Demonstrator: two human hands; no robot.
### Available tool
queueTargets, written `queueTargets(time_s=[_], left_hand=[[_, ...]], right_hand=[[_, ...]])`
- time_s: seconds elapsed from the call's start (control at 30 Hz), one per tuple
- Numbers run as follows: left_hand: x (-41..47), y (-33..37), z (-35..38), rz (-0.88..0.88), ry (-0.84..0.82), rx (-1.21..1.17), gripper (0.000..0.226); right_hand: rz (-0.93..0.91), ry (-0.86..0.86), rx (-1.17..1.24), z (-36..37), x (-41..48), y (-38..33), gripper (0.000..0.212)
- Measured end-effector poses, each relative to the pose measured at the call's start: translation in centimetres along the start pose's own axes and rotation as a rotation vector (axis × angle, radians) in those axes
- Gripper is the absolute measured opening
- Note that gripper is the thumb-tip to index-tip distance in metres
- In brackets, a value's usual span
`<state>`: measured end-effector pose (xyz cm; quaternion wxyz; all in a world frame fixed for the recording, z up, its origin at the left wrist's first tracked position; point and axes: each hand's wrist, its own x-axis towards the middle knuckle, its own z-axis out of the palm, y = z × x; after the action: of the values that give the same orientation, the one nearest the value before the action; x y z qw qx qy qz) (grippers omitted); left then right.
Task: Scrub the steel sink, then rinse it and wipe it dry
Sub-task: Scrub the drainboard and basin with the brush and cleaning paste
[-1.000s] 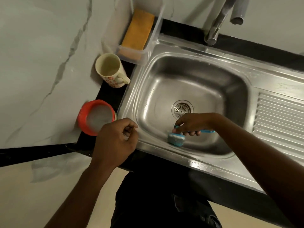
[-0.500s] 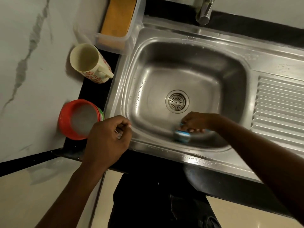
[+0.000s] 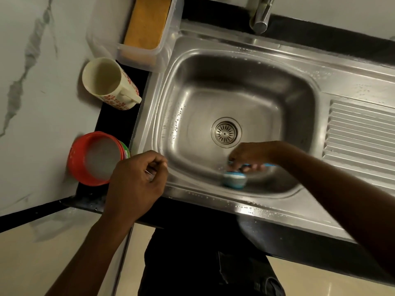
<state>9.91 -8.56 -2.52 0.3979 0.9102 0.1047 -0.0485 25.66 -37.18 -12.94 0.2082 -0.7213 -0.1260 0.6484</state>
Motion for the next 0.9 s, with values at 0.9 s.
queueTargets(time_s=[0.9], left_hand=[[-0.1, -0.8, -0.9, -0.008, 0.013, 0.014, 0.007]], right_hand=[[0.137, 0.167, -0.139, 2.4, 6.7, -1.6, 0.013]])
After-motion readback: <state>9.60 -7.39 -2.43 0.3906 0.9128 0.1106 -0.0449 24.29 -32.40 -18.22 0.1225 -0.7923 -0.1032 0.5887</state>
